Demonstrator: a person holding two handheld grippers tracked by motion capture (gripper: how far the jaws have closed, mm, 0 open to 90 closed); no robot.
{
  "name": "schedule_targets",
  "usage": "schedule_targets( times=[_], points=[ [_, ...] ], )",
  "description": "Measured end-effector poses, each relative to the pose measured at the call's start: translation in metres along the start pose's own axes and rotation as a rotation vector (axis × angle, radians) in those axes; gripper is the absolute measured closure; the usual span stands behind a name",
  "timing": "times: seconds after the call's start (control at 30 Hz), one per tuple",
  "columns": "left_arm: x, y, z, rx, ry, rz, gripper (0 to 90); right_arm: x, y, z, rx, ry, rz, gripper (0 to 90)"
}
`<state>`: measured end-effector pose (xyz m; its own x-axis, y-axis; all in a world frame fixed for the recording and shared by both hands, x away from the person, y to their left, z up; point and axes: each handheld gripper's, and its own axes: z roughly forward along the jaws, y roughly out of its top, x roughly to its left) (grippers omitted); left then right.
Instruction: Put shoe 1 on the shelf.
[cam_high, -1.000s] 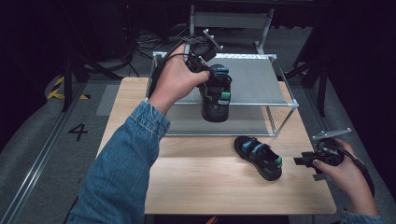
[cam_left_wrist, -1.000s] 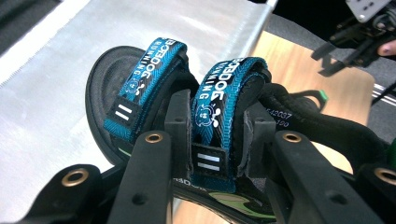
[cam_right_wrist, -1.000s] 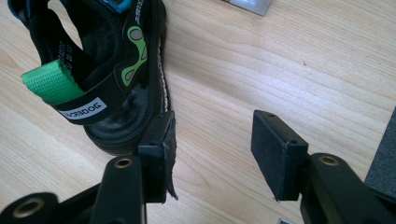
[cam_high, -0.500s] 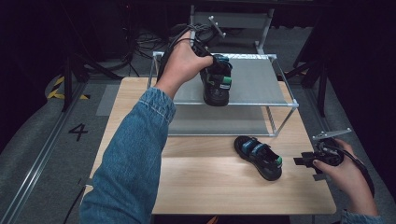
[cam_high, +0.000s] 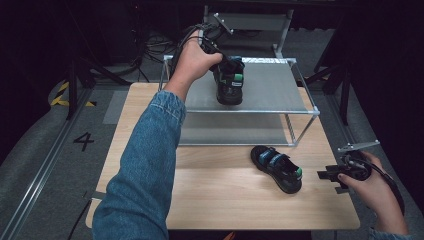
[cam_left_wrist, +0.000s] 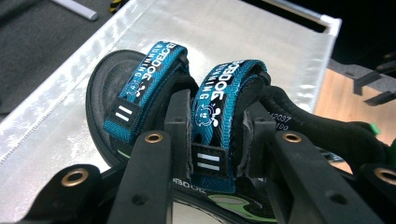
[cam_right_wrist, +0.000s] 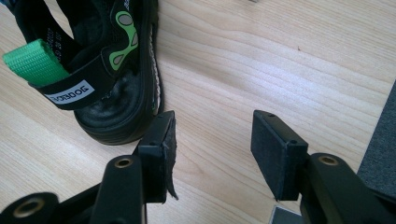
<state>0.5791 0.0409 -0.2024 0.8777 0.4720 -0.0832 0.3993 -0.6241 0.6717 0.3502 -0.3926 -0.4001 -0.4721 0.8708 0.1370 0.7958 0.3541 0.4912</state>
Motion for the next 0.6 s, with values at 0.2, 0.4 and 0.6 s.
schedule_targets(
  times=[0.2, 0.4, 0.6],
  points=[
    [0.007, -0.002, 0.01, 0.027, 0.008, -0.008, 70.1, 0.001, 0.0, 0.001, 0.006, 0.003, 0.009, 51.3],
    [0.015, -0.003, 0.02, 0.031, -0.005, -0.021, 70.1, 0.001, 0.0, 0.003, 0.015, 0.002, 0.003, 51.2],
    [0.02, -0.005, 0.026, 0.038, -0.006, -0.017, 70.0, 0.001, 0.0, 0.006, 0.022, 0.004, 0.006, 51.1]
  ],
)
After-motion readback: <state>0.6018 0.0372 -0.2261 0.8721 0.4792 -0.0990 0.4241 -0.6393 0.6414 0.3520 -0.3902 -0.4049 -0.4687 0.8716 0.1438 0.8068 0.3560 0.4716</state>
